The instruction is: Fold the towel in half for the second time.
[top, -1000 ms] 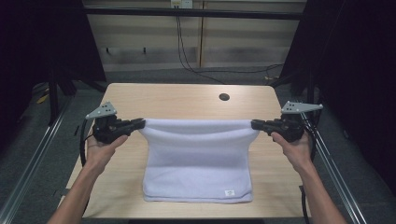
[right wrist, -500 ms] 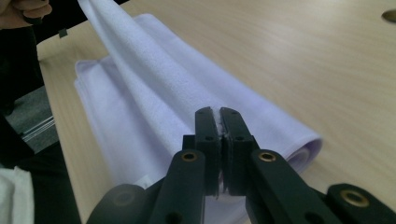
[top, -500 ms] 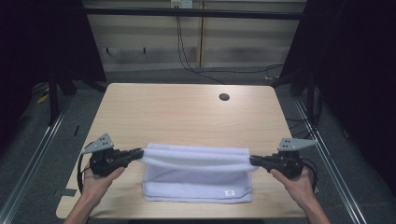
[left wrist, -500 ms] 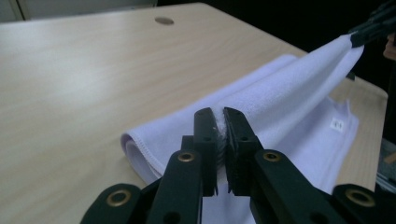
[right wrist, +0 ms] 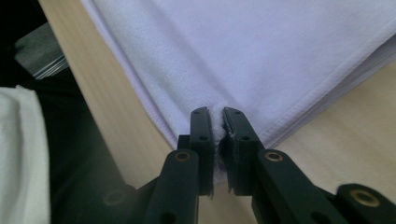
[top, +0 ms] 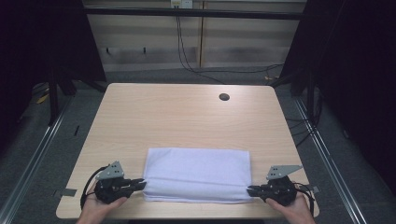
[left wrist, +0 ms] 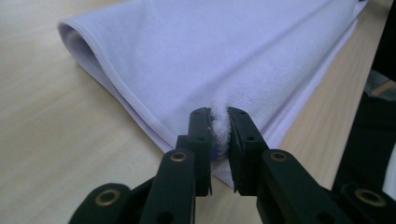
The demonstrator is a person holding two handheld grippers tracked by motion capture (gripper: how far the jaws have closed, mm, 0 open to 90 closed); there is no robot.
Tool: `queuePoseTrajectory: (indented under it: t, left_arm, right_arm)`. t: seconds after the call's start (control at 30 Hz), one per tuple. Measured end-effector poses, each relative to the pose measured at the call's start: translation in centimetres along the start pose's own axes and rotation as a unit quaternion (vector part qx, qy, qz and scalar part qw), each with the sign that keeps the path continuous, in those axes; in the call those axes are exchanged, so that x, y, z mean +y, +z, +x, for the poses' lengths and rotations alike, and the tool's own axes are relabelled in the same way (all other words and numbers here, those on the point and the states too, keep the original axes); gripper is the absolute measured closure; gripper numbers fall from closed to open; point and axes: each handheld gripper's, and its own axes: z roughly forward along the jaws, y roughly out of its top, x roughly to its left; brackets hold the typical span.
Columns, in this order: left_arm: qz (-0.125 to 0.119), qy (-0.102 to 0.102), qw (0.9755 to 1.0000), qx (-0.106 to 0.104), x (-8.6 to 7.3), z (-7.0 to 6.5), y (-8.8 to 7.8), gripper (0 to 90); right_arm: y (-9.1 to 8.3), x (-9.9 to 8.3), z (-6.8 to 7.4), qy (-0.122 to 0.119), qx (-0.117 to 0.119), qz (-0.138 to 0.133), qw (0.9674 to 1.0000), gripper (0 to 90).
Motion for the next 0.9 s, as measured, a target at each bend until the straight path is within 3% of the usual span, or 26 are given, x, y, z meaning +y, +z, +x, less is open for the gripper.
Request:
queuePoseTrajectory:
  t: [0.1,0.23,0.3,0.37,0.43,0.53,0.57,0.63,0.7,0.77,0.9]
  left_arm:
    - [0.019,0.008,0.9998,-0.004,-0.5,-0.8,0.0,75.4]
    - [0.013,0.001,0.9999,0.009,-0.6,-1.3,-0.5,67.3]
    - [0.006,0.002,1.0000,0.002,-0.6,-1.3,-0.8,65.5]
    - [-0.009,-0.002,1.0000,-0.001,-0.5,-1.2,-1.0,62.6]
    - [-0.020,-0.007,0.9997,0.008,-0.2,-0.9,-1.3,55.9]
    - [-0.042,-0.032,0.9985,0.018,0.5,0.3,-1.5,41.7]
    - [-0.040,-0.034,0.9981,0.033,0.8,0.9,-1.4,40.2]
    - [-0.047,-0.046,0.9971,0.039,1.4,2.3,-1.6,35.6]
    - [-0.052,-0.052,0.9959,0.052,1.6,3.3,-2.0,35.0]
    - [-0.064,-0.068,0.9932,0.069,1.7,4.5,-2.4,35.0]
    - [-0.064,-0.085,0.9897,0.096,1.2,6.7,-2.4,33.5]
  right_arm:
    - [0.1,-0.2,0.5,0.001,0.004,0.014,0.9999,78.4]
    - [0.0,-0.6,0.8,0.003,0.004,0.008,1.0000,76.7]
    - [-0.3,-0.7,0.7,0.006,0.015,-0.014,0.9998,74.0]
    - [-0.9,-0.6,0.4,0.023,0.022,-0.045,0.9985,69.1]
    - [-1.3,-0.5,0.1,0.034,0.014,-0.071,0.9968,64.7]
    - [-1.5,0.1,-0.9,0.048,-0.028,-0.100,0.9935,55.3]
    - [-1.5,0.3,-1.3,0.052,-0.027,-0.102,0.9931,53.3]
    - [-1.3,1.0,-2.2,0.058,-0.043,-0.108,0.9916,47.3]
    - [-1.5,1.4,-2.5,0.052,-0.038,-0.117,0.9910,44.5]
    - [-2.5,1.7,-2.8,0.061,-0.036,-0.152,0.9858,42.0]
    - [-3.8,1.7,-4.1,0.080,-0.092,-0.178,0.9764,37.6]
